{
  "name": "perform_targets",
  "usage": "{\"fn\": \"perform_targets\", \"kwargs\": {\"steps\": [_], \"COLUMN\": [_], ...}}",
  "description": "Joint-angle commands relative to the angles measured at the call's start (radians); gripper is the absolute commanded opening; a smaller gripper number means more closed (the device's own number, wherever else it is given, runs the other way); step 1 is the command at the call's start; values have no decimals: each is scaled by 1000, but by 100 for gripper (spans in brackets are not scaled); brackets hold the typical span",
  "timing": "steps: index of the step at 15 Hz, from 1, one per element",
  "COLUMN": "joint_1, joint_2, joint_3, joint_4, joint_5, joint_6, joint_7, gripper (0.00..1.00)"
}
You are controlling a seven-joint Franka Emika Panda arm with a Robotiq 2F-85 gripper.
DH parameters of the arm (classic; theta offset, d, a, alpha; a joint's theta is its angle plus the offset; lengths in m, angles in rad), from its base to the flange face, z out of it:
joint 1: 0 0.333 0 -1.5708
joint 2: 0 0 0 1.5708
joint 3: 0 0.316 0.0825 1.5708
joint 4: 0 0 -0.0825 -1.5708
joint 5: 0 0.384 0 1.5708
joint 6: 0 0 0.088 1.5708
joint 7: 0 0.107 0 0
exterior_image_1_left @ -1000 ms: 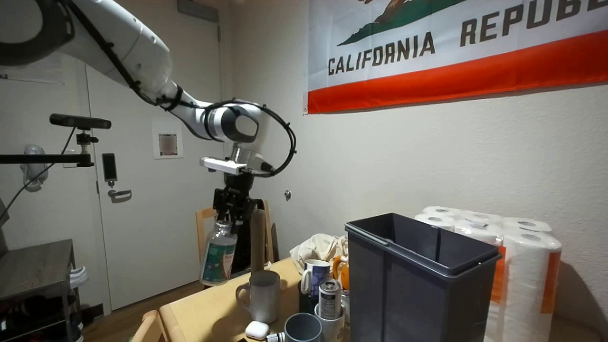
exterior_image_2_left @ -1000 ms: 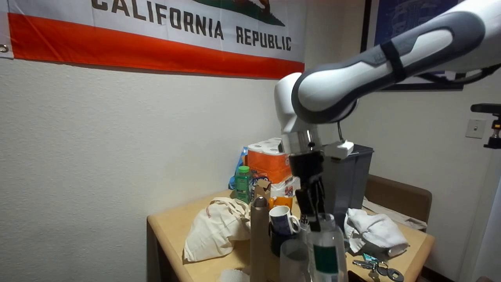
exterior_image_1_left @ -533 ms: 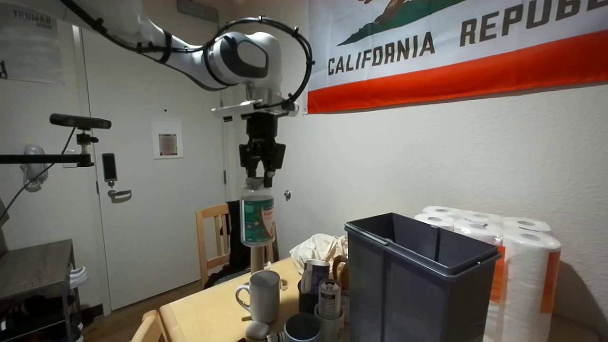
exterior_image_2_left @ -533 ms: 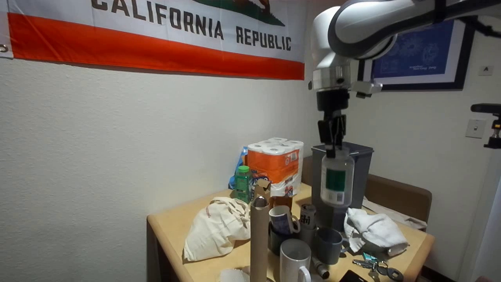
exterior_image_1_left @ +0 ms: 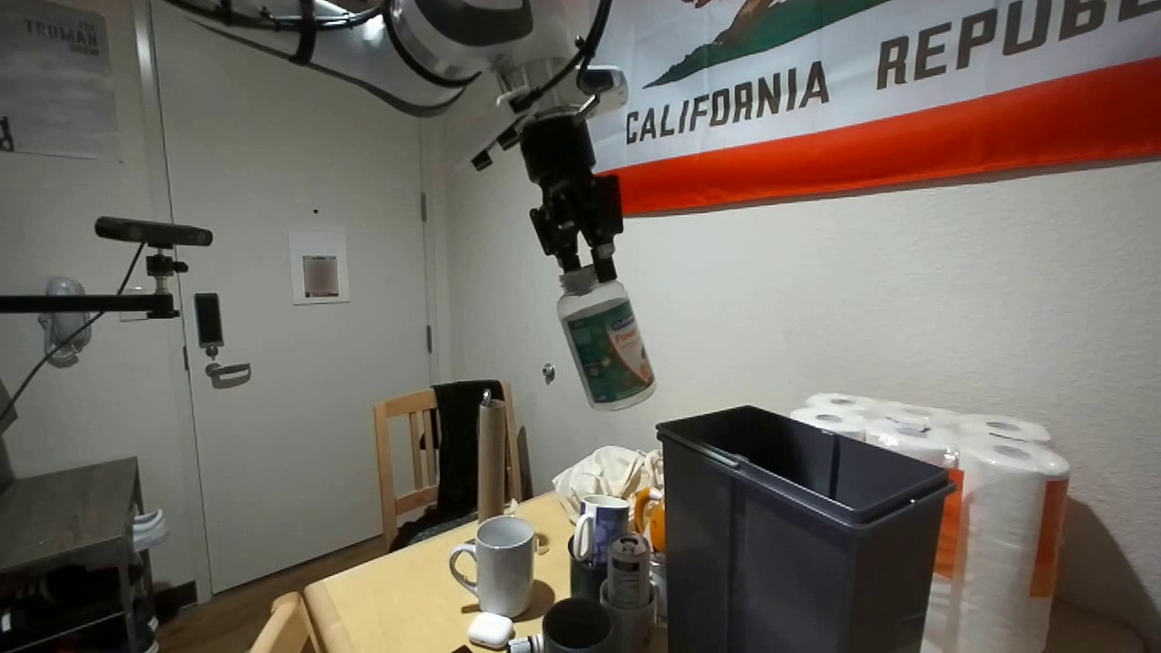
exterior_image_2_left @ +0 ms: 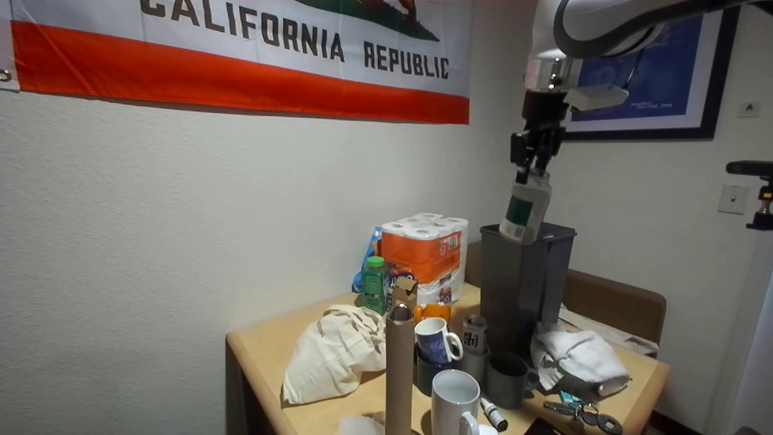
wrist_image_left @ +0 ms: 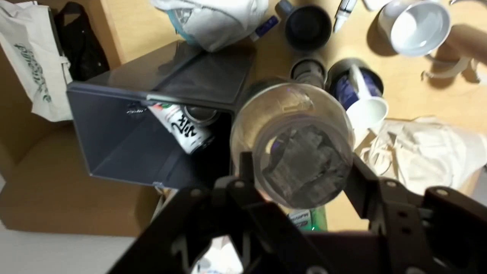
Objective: Pick the bottle on the left and throw it in the landfill bin
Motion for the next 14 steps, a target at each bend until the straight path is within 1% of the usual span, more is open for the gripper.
{"fn": "perform_targets", "kwargs": {"steps": [1,4,7,11,14], "joint_1": [-24,-45,-63,-74,-73], "joint_2": [-19,-8,19,74,116], "joint_3": [-3,-6,-17,-48,-72], "joint_4": [-5,-22,-69,-146,-174], "joint_5": [-92,-210,-304,-329,-333], "joint_6": [121,224,288,356,407], "joint_7": [120,264,387,486,532], "gripper": [34,34,34,34,34]}}
